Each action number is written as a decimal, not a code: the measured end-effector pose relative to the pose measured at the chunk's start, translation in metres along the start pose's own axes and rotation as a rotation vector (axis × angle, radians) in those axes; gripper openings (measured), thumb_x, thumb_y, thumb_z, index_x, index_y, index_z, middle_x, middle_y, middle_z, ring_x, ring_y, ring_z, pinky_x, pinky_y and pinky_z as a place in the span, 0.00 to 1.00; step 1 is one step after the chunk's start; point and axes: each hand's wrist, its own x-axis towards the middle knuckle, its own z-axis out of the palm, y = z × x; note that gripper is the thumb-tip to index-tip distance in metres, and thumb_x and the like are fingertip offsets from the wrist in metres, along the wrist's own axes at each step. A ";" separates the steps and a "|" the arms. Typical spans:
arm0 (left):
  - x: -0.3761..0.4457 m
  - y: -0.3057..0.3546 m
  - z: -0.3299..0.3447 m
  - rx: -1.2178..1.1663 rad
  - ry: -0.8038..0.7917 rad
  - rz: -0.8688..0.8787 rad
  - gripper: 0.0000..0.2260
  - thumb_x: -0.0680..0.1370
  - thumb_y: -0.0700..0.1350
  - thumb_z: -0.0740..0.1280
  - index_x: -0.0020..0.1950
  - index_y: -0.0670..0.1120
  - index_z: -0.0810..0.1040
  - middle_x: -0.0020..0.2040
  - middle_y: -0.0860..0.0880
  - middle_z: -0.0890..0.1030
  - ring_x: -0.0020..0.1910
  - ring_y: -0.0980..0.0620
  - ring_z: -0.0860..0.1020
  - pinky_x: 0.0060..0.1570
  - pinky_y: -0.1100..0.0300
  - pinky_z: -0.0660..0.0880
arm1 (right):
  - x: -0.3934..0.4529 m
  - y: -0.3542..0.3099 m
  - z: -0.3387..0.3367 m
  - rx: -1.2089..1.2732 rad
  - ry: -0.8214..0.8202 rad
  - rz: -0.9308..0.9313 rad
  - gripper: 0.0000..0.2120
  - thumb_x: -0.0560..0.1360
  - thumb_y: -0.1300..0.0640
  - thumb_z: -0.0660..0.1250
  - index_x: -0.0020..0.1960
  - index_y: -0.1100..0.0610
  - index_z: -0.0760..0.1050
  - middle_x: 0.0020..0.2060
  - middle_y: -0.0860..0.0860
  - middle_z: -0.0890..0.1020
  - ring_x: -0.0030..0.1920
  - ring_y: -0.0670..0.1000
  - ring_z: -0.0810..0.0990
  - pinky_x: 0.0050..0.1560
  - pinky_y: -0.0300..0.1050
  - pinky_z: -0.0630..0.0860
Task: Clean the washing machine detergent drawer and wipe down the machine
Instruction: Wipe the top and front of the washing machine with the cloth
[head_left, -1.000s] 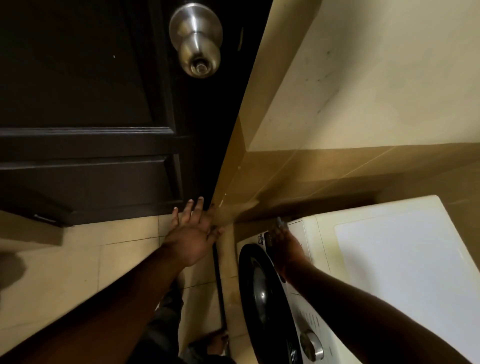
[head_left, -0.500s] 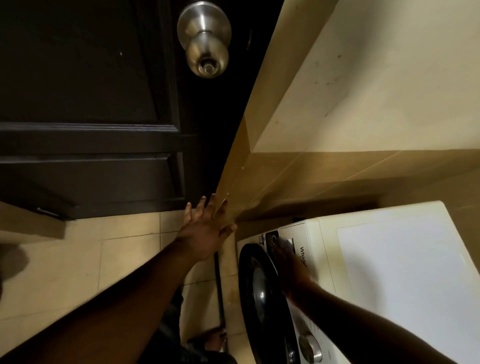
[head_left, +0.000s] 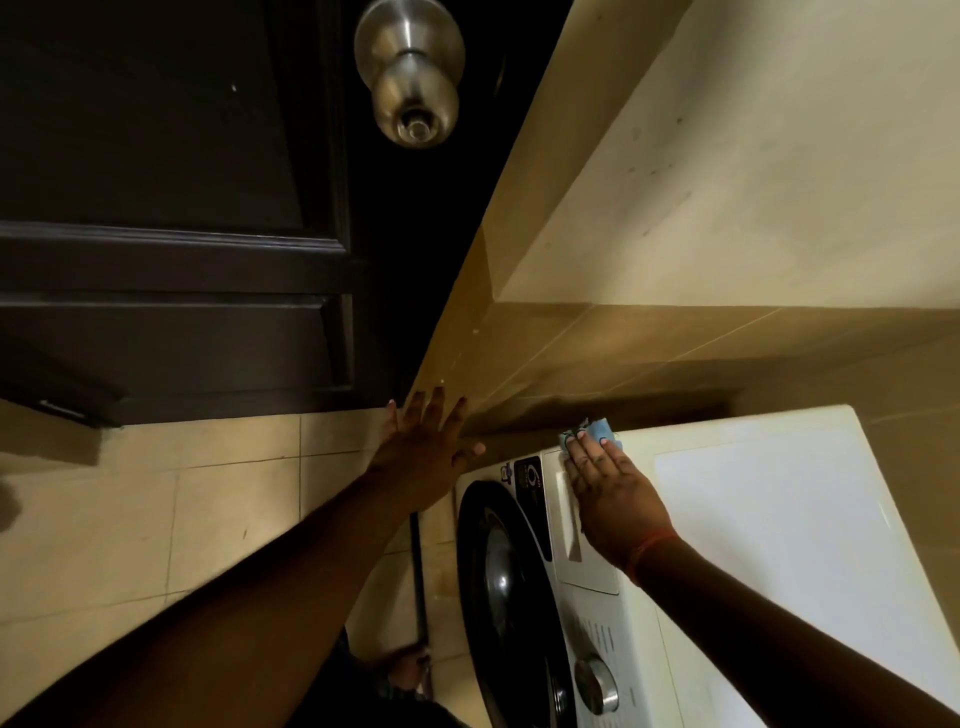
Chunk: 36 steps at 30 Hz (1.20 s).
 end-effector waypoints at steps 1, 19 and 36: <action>0.000 0.004 0.002 -0.012 -0.013 0.011 0.33 0.77 0.67 0.40 0.79 0.54 0.41 0.80 0.44 0.42 0.78 0.41 0.41 0.74 0.36 0.43 | 0.007 -0.004 0.005 -0.021 -0.004 -0.016 0.29 0.81 0.54 0.46 0.78 0.62 0.44 0.78 0.60 0.49 0.78 0.59 0.47 0.74 0.55 0.38; -0.013 0.007 -0.005 -0.061 -0.007 -0.038 0.31 0.80 0.65 0.44 0.79 0.54 0.41 0.80 0.46 0.41 0.78 0.43 0.40 0.74 0.37 0.40 | -0.083 -0.079 -0.012 0.918 -0.244 0.155 0.27 0.79 0.56 0.62 0.76 0.50 0.59 0.71 0.39 0.56 0.73 0.40 0.54 0.66 0.26 0.55; -0.039 0.033 0.027 -0.147 0.034 -0.038 0.32 0.79 0.66 0.43 0.79 0.56 0.40 0.80 0.47 0.41 0.78 0.44 0.40 0.74 0.37 0.40 | -0.050 -0.028 -0.006 -0.161 -0.107 -0.190 0.29 0.82 0.53 0.49 0.78 0.61 0.44 0.78 0.57 0.45 0.77 0.59 0.37 0.75 0.55 0.34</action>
